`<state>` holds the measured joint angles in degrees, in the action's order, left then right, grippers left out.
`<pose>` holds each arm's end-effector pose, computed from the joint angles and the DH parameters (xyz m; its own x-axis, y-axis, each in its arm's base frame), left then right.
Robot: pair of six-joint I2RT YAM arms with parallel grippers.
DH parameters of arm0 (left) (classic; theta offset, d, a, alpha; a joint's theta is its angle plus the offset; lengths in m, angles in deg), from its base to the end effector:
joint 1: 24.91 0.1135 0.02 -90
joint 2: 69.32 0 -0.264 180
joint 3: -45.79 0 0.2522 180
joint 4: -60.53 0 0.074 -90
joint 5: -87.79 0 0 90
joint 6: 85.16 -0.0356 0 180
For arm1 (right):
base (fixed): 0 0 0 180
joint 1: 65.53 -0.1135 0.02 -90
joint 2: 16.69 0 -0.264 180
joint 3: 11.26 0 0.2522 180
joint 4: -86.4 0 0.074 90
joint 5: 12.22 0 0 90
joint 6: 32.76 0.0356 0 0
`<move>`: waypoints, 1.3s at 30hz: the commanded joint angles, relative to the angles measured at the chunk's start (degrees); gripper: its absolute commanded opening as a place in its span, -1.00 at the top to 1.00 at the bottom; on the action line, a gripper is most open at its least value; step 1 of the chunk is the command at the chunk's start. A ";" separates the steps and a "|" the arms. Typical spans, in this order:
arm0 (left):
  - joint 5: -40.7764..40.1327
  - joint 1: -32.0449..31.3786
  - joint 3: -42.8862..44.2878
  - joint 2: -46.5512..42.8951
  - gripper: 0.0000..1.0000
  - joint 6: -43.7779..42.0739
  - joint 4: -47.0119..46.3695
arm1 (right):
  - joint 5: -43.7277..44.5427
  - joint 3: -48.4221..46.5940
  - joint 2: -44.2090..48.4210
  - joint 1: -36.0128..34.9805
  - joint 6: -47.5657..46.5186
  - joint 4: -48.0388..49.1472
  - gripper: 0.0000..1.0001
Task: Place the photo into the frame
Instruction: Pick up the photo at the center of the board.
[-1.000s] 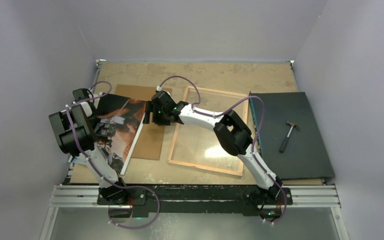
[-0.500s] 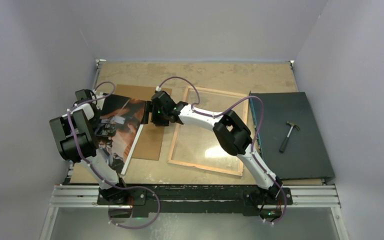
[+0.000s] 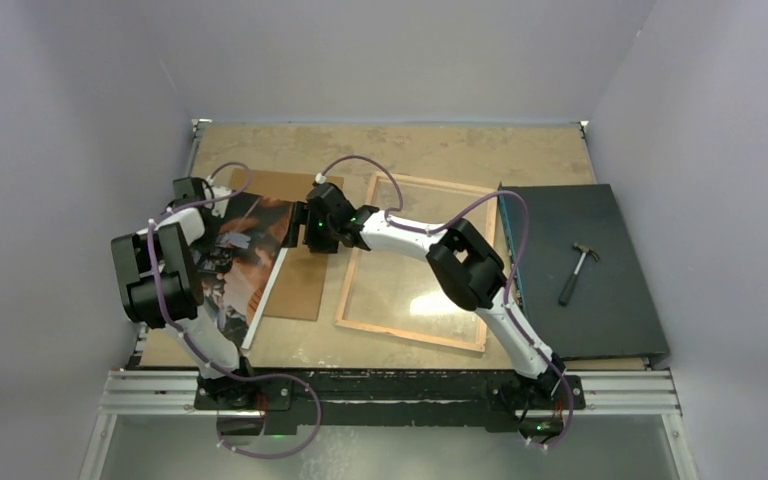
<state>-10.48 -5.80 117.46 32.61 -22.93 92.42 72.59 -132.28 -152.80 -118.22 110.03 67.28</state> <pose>0.3228 0.1173 0.1481 -0.9198 0.1693 -0.3541 0.0464 0.9428 0.3302 0.3273 0.4349 0.1693 -0.8730 0.1629 -0.4596 -0.2350 0.6852 0.6894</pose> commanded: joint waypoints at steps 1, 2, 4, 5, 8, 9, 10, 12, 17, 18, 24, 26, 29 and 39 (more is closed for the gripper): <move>15.19 -5.12 -5.67 3.64 1.00 6.09 10.06 | 0.09 3.60 -0.09 0.30 0.77 -2.90 -0.59; 16.53 -5.33 -5.59 3.86 1.00 6.27 10.84 | 0.09 3.71 -0.04 0.37 0.80 -2.83 -0.59; 18.22 -5.29 -4.31 3.69 1.00 6.12 13.31 | 0.38 3.81 -0.11 0.33 0.70 -3.08 -0.59; 18.58 -5.13 -3.24 2.99 1.00 5.78 14.64 | 0.48 3.94 -0.04 0.37 0.73 -3.23 -0.59; 19.09 -3.57 2.62 -0.66 1.00 3.61 19.49 | 0.46 4.30 0.06 0.45 0.71 -3.07 -0.59; 18.94 -2.81 5.10 -1.72 1.00 2.94 21.26 | 0.45 4.46 0.14 0.44 0.73 -2.98 -0.59; 18.98 -1.77 7.83 -2.44 1.00 2.08 22.81 | 0.52 4.68 0.21 0.44 0.75 -2.88 -0.59; 18.40 0.65 12.80 -3.00 0.97 0.71 24.56 | 0.53 5.06 0.30 0.45 0.80 -2.73 -0.59; 12.26 6.07 18.60 0.78 0.74 -1.45 21.22 | 0.38 4.82 0.10 0.40 0.91 -2.98 -0.59; 11.02 6.90 18.75 1.64 0.73 -1.64 19.79 | 0.36 4.73 0.19 0.39 0.85 -3.03 -0.59; -1.50 9.09 11.02 3.75 0.72 -3.32 3.89 | 0.19 5.42 0.65 0.41 1.04 -2.81 -0.59; -2.52 9.18 8.66 4.16 0.72 -3.55 0.80 | 0.09 5.65 0.74 0.40 1.10 -2.72 -0.59; -2.02 9.17 7.01 5.11 0.73 -3.07 -0.75 | -0.08 5.84 0.81 0.42 1.17 -2.63 -0.59; 11.65 9.10 2.94 5.04 0.85 -0.12 9.48 | -0.86 5.76 0.67 0.40 1.75 -2.35 -0.60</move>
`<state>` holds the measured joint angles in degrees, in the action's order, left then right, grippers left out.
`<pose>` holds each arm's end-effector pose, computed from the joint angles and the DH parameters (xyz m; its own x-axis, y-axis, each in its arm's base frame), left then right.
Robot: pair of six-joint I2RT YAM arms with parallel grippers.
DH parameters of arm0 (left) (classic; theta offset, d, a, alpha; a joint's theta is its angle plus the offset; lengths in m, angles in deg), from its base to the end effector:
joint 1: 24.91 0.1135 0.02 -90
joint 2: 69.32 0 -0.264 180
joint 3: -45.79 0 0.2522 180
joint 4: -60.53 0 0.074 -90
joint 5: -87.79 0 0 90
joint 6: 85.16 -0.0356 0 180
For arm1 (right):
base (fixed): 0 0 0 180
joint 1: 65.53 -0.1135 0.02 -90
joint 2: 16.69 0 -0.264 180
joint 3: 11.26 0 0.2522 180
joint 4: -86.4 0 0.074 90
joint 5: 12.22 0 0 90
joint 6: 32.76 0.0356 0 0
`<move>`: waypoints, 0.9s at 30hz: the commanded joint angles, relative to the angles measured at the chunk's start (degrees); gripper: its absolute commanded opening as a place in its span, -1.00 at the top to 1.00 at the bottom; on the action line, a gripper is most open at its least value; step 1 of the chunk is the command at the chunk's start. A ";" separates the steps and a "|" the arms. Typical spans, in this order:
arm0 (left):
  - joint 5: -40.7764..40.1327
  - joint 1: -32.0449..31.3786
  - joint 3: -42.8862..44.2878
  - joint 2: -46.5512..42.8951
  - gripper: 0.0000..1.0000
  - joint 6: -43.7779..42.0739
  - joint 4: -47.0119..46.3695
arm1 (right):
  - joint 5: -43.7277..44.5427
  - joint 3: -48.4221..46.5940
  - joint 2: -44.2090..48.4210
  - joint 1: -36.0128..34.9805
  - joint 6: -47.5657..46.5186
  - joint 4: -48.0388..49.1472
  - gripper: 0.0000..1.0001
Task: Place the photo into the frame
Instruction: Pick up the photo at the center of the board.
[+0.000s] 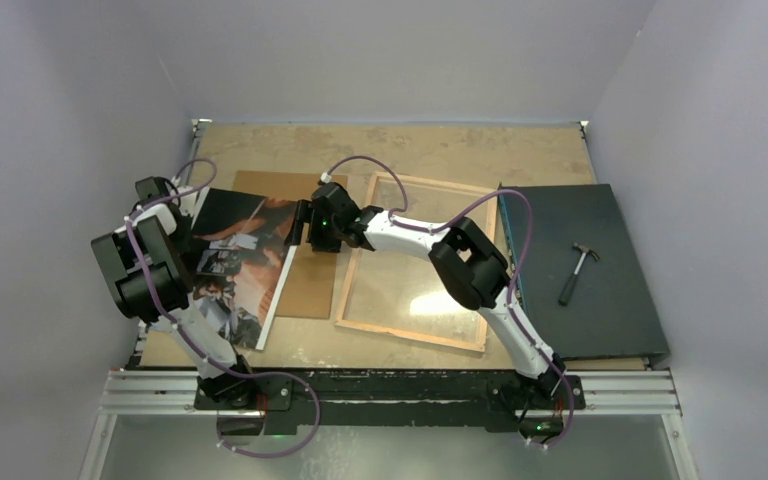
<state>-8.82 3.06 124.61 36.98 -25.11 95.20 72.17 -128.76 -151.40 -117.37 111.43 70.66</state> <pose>0.3239 0.1767 0.1538 -0.9329 0.0661 -0.3540 -0.0550 0.9453 0.3214 0.3300 0.4255 0.1670 -0.8723 0.1961 -0.4479 -0.2150 0.6689 0.7116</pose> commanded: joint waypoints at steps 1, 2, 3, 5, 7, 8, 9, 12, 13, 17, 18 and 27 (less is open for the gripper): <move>11.41 0.06 -4.98 0.32 0.86 2.16 7.82 | -0.53 2.24 -0.74 -0.41 0.52 -5.67 -0.60; 12.57 -0.19 -5.89 -0.17 0.87 2.18 8.71 | -0.54 2.15 -0.77 -0.38 0.60 -5.69 -0.60; 13.71 -0.42 -6.82 -0.77 0.88 2.19 9.39 | -0.55 2.07 -0.77 -0.44 0.76 -5.64 -0.60; 15.64 -0.88 -8.48 -1.95 0.90 2.12 10.61 | -0.50 2.01 -0.88 -0.46 1.13 -5.63 -0.60; 17.35 -1.22 -9.46 -2.68 0.93 2.03 11.89 | -0.46 1.77 -1.11 -0.40 1.38 -5.70 -0.60; 18.15 -1.24 -9.81 -3.04 0.94 1.99 12.48 | -0.41 1.65 -1.22 -0.42 1.49 -5.93 -0.59; 18.55 -1.40 -9.88 -3.48 0.94 1.97 12.93 | -0.31 1.51 -1.32 -0.43 1.52 -6.12 -0.59; 18.98 -1.43 -9.03 -4.76 0.96 1.86 14.36 | 0.49 1.57 -1.13 -0.39 1.73 -6.93 -0.59; 19.11 -1.35 -8.25 -5.19 0.95 1.72 15.19 | 0.81 1.84 -0.86 -0.33 1.71 -7.02 -0.59; 18.86 -1.04 -4.11 -6.98 0.95 0.77 18.24 | 1.33 3.58 0.84 0.09 2.24 -6.42 -0.59; 18.71 -0.55 -2.84 -7.18 0.94 0.30 18.86 | 1.30 4.04 1.33 0.19 2.39 -6.26 -0.59; 9.24 1.10 -0.91 -5.10 0.88 0.51 9.16 | 1.18 6.37 3.06 1.24 2.85 -5.09 -0.59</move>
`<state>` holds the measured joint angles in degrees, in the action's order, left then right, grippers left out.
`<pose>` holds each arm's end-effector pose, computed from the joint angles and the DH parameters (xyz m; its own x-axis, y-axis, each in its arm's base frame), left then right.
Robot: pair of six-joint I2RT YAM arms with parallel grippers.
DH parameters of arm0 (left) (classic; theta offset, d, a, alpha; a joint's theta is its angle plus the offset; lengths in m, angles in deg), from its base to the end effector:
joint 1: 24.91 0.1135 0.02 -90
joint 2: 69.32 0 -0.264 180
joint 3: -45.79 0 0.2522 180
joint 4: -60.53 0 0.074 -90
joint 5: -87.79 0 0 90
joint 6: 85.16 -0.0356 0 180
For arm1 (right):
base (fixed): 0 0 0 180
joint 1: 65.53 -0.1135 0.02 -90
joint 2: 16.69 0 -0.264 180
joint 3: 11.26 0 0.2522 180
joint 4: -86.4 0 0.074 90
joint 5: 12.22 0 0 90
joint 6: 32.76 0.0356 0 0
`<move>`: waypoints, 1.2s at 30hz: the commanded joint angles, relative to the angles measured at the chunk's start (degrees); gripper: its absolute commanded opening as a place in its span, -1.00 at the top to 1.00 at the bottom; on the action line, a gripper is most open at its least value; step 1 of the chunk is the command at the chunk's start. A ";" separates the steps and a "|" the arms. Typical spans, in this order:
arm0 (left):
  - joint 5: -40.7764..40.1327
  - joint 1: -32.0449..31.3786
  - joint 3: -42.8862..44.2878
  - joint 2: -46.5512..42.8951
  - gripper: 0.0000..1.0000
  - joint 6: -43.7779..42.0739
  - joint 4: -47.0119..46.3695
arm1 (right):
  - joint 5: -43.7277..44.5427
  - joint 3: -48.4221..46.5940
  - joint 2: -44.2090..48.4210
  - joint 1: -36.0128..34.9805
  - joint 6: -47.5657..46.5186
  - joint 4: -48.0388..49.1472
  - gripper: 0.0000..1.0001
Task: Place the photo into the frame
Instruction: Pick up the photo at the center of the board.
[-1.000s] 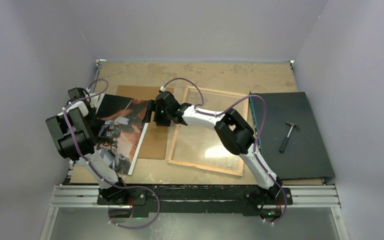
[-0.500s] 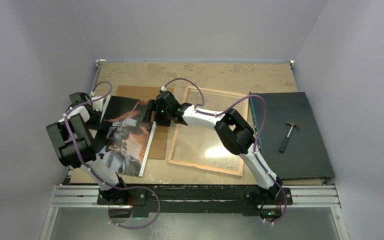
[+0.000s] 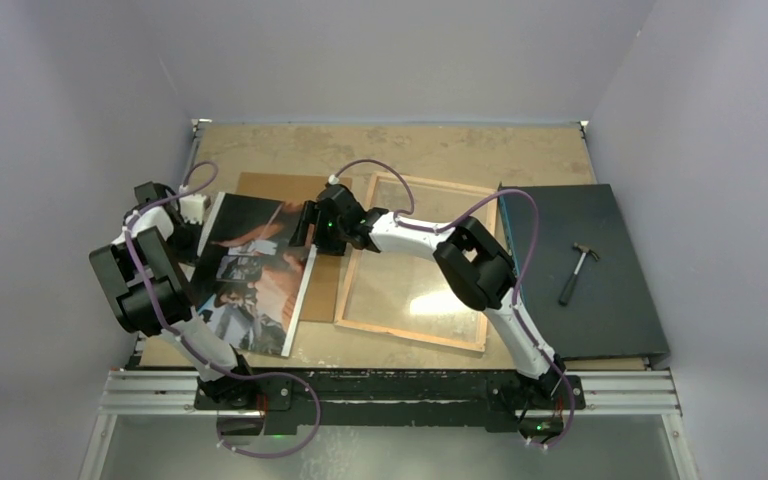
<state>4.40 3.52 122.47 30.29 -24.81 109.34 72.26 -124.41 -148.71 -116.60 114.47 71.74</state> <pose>0.2927 0.1538 0.1717 -0.9440 0.0477 -0.3264 0.0297 0.9978 0.0600 0.3282 0.4118 0.1676 -0.8813 0.2409 -0.4065 -0.1545 0.6661 0.7297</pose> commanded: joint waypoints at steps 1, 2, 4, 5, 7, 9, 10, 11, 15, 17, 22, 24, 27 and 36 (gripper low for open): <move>-4.46 0.66 1.12 1.94 0.87 0.66 -6.08 | 0.98 2.09 0.32 0.47 -0.26 -6.27 -0.59; -4.75 0.71 1.00 2.18 0.87 1.05 -7.14 | 0.96 2.24 0.28 0.46 -0.32 -6.42 -0.59; -4.93 0.85 1.12 2.41 0.87 1.80 -8.66 | 1.03 2.70 0.37 0.51 -0.31 -6.47 -0.59; -5.11 0.89 1.22 2.36 0.86 2.12 -9.36 | 1.11 2.90 0.44 0.50 -0.31 -6.46 -0.59; -6.27 1.24 1.16 2.15 0.86 2.98 -11.41 | 1.12 3.15 0.54 0.47 -0.29 -6.37 -0.59; -8.40 1.68 0.67 1.93 0.85 3.86 -14.49 | 1.12 3.16 0.46 0.46 -0.31 -6.37 -0.59; -10.26 1.71 0.02 1.82 0.84 3.89 -16.22 | 1.16 3.16 0.39 0.49 -0.30 -6.40 -0.59; -11.32 1.70 -0.83 1.75 0.84 3.83 -17.92 | 1.17 3.11 0.42 0.47 -0.30 -6.42 -0.60; -10.42 1.72 -2.88 3.10 0.84 3.19 -17.93 | 1.47 2.85 0.30 0.46 -0.32 -6.32 -0.60; -8.28 1.71 -4.10 3.47 0.84 2.83 -16.80 | 1.64 2.73 0.24 0.52 -0.34 -6.28 -0.60; -1.74 1.66 -5.30 4.12 0.85 2.71 -11.38 | 1.50 2.63 -0.07 0.45 -0.40 -6.21 -0.60; 1.05 1.63 -4.86 4.40 0.85 2.59 -8.29 | 1.35 2.63 -0.20 0.45 -0.37 -6.11 -0.60; 5.37 1.60 -3.76 4.41 0.86 2.03 -3.96 | 0.34 3.16 -0.34 0.47 -0.30 -6.09 -0.61; 5.79 -1.29 -7.57 3.70 0.88 0.96 -3.46 | -2.30 4.10 -0.07 0.62 2.65 -4.11 -0.63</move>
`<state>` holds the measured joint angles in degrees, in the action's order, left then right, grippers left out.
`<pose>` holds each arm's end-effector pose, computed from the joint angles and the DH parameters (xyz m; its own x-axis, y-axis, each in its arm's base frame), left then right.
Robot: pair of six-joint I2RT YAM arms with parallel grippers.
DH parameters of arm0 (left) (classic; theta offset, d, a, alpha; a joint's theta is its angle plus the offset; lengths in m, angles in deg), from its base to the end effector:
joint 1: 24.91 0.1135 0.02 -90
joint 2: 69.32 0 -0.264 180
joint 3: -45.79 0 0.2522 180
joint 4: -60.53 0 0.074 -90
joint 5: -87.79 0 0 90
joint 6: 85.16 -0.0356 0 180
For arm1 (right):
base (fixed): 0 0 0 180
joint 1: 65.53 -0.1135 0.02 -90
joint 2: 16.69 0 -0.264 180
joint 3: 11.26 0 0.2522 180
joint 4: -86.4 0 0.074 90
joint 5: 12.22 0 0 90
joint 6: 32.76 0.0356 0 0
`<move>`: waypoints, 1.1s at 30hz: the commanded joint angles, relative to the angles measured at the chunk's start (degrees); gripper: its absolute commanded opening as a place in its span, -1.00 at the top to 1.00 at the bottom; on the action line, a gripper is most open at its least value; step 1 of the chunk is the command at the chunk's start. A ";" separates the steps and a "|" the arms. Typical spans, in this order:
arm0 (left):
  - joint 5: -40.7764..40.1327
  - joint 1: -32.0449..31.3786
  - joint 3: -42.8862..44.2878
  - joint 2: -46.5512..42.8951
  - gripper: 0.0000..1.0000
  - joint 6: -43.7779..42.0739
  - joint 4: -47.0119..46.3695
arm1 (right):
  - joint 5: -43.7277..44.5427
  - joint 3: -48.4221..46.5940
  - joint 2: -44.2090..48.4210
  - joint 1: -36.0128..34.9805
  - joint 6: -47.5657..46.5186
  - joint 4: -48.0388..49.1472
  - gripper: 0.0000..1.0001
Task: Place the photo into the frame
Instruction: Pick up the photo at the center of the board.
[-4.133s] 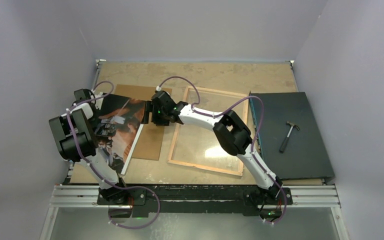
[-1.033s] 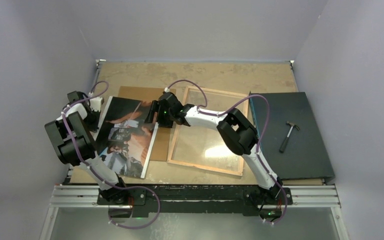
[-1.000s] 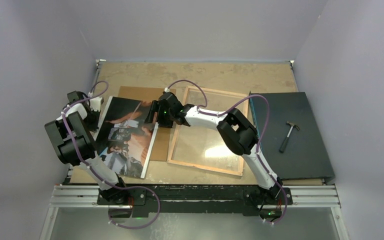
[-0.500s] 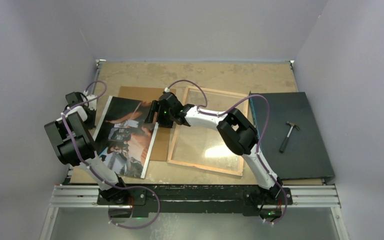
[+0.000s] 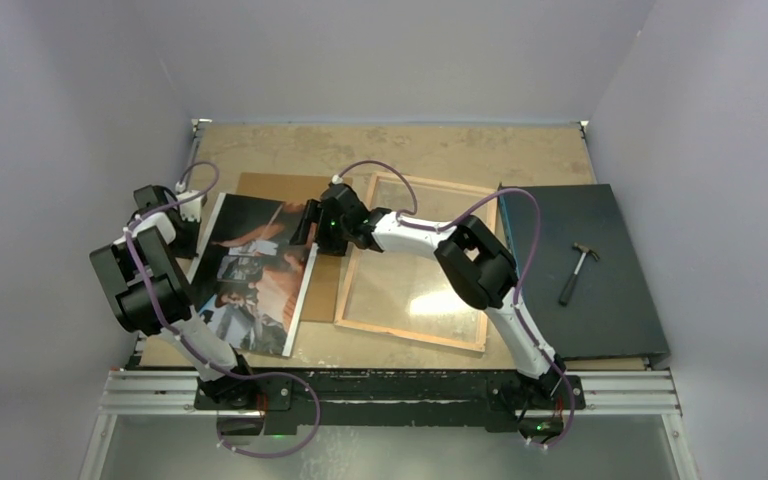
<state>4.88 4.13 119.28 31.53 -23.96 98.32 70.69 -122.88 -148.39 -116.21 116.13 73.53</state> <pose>0.2991 0.1610 0.1577 -0.9054 0.0441 -0.4222 -0.0002 0.9945 0.1043 0.3288 0.4083 0.1646 -0.8916 0.2524 -0.3761 -0.1355 0.6438 0.7531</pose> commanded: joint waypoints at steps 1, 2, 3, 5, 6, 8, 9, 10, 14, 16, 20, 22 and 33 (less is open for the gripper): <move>5.30 -1.98 -4.69 2.70 0.88 -0.05 7.47 | -1.14 2.72 -0.40 0.36 1.43 -5.61 -0.63; 5.30 -2.02 -4.83 2.91 0.88 -0.15 7.44 | -1.43 2.95 -0.33 0.45 1.74 -5.30 -0.63; 5.37 -2.11 -5.11 3.10 0.88 -0.22 7.50 | -1.78 3.14 -0.31 0.52 2.13 -4.83 -0.63; 5.31 -2.43 -5.67 3.31 0.89 -0.50 7.40 | -2.31 3.18 -0.39 0.65 2.93 -4.25 -0.63; 5.42 -2.59 -6.03 3.29 0.89 -0.55 7.31 | -2.65 3.04 -0.52 0.62 3.18 -3.99 -0.63; 5.47 -2.83 -6.69 3.34 0.90 -0.58 7.05 | -2.84 2.35 -0.75 0.62 3.61 -3.79 -0.63; 5.55 -2.99 -7.13 3.42 0.91 -0.66 6.91 | -2.79 2.15 -0.82 0.63 3.75 -3.46 -0.63; 5.64 -3.08 -7.28 3.49 0.92 -0.78 6.76 | -2.46 1.90 -0.90 0.59 3.77 -2.98 -0.63; 6.00 -3.64 -8.39 3.95 0.92 -0.98 6.44 | -1.61 -0.08 -2.81 0.55 4.17 -2.79 -0.64; 5.70 -3.89 -8.78 4.08 0.93 -0.94 6.04 | -1.70 -1.53 -3.81 0.48 4.30 -4.21 -0.63; 3.51 -3.73 -8.99 3.96 0.95 -1.42 4.98 | -0.20 -2.42 -1.13 0.47 1.27 -9.97 -0.65; 2.53 -3.60 -8.97 4.29 0.96 -1.31 4.55 | 2.03 -2.09 1.03 0.46 -0.21 -12.21 -0.67; 2.73 -2.54 -7.53 5.46 0.99 -0.82 5.10 | 2.78 2.55 5.30 -0.21 -3.30 -15.99 -0.68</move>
<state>1.85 2.01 115.96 30.59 -26.29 94.94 72.19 -122.12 -144.98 -116.08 115.17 63.87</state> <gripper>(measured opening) 0.010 0.838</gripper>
